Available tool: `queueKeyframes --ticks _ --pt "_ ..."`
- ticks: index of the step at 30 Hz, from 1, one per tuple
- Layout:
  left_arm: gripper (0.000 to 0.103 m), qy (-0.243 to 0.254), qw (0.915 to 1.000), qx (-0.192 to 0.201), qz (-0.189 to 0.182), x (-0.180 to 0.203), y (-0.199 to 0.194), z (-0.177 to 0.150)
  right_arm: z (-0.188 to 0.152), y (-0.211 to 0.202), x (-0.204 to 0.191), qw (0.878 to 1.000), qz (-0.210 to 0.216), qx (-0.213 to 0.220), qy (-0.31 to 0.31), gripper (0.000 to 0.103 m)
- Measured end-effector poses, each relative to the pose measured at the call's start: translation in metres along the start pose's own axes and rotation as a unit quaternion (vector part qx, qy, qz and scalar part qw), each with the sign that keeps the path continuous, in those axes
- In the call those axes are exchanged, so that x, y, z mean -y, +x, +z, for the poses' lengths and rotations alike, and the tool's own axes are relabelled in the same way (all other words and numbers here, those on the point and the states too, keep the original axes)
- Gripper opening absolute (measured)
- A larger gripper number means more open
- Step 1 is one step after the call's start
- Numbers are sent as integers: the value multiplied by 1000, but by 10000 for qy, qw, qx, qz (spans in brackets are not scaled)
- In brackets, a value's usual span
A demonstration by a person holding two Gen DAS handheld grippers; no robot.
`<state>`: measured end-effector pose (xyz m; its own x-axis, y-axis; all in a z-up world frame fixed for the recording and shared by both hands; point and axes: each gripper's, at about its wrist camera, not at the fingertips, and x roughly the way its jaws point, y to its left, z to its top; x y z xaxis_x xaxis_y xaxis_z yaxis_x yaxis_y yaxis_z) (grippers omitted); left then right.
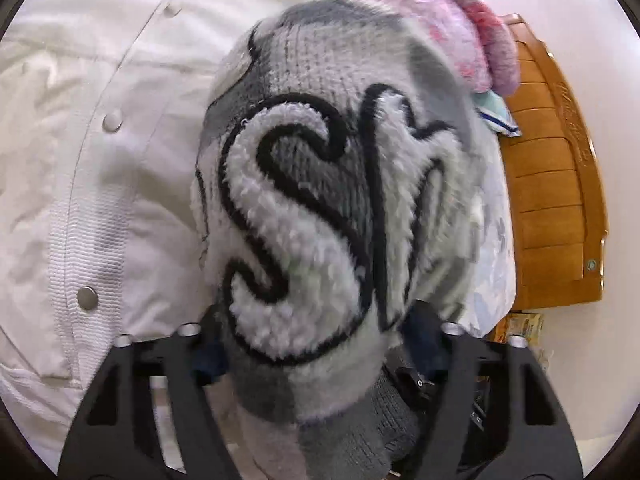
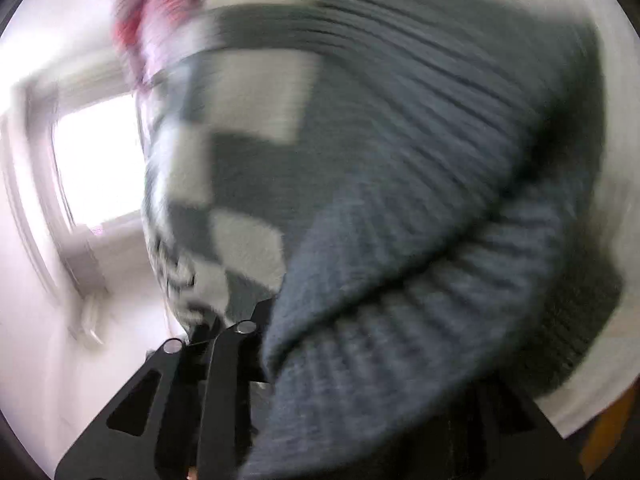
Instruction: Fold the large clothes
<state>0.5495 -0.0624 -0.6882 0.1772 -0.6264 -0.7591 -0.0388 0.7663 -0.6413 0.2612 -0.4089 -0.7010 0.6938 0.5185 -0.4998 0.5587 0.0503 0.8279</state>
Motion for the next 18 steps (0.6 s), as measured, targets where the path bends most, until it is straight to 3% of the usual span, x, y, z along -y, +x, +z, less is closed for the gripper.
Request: queueKeyframes --ticks 2,7,9,14,18 --pt "53 270 9994 95 -169 20 -13 -2 4 -20 -22 9992 147 53 -373 24" --pt "49 709 9948 428 -594 84 -30 0 25 -71 -79 9925 534 239 -1072 24" --pt "49 726 9918 541 -903 110 -30 -5 40 -100 -105 9860 864 392 -1369 24" --pt "46 915 9780 872 -1661 182 -18 -9 73 -159 -164 9661 1155 671 -2208 24" --pt "45 620 9692 1005 -2160 228 5 0 105 -202 -216 9460 1402 788 -2815 24"
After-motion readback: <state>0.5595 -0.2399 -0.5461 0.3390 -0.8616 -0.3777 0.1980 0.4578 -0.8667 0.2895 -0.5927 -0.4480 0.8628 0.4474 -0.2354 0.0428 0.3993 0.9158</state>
